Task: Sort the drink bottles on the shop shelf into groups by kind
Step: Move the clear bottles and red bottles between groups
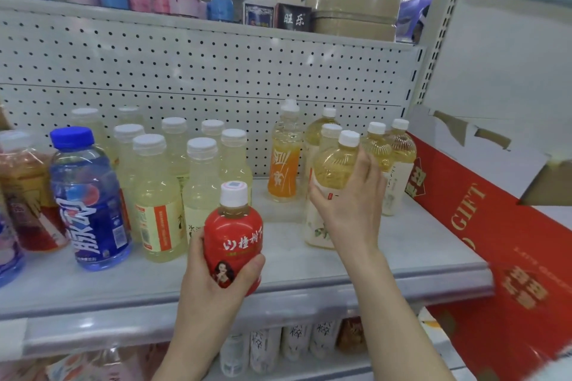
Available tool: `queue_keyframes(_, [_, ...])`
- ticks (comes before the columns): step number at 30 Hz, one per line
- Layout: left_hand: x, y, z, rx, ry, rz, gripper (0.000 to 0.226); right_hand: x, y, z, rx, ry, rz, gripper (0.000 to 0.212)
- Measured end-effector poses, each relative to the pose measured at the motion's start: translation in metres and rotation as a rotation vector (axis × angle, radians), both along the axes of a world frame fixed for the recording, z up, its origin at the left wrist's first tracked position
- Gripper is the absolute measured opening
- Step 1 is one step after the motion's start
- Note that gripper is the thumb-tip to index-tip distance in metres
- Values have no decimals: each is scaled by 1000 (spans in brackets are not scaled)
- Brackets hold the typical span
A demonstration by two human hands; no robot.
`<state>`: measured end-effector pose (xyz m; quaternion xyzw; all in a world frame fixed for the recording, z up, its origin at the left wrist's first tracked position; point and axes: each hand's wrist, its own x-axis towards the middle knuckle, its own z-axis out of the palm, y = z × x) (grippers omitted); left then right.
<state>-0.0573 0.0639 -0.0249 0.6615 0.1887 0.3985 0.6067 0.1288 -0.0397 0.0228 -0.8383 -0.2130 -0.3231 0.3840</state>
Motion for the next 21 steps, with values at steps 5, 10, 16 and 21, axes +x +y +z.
queue_keyframes(5, [1,-1,-2,-39,-6,-54,89,22,-40,7,8,43,-116,104])
queue_keyframes(10, [1,-2,1,-81,-39,-52,73,27,-48,9,-45,59,-167,109])
queue_keyframes(16, [-7,3,4,-107,-26,1,76,1,24,4,1,-209,35,84])
queue_keyframes(21, [-22,9,-1,-125,-19,6,82,45,71,7,40,222,75,87])
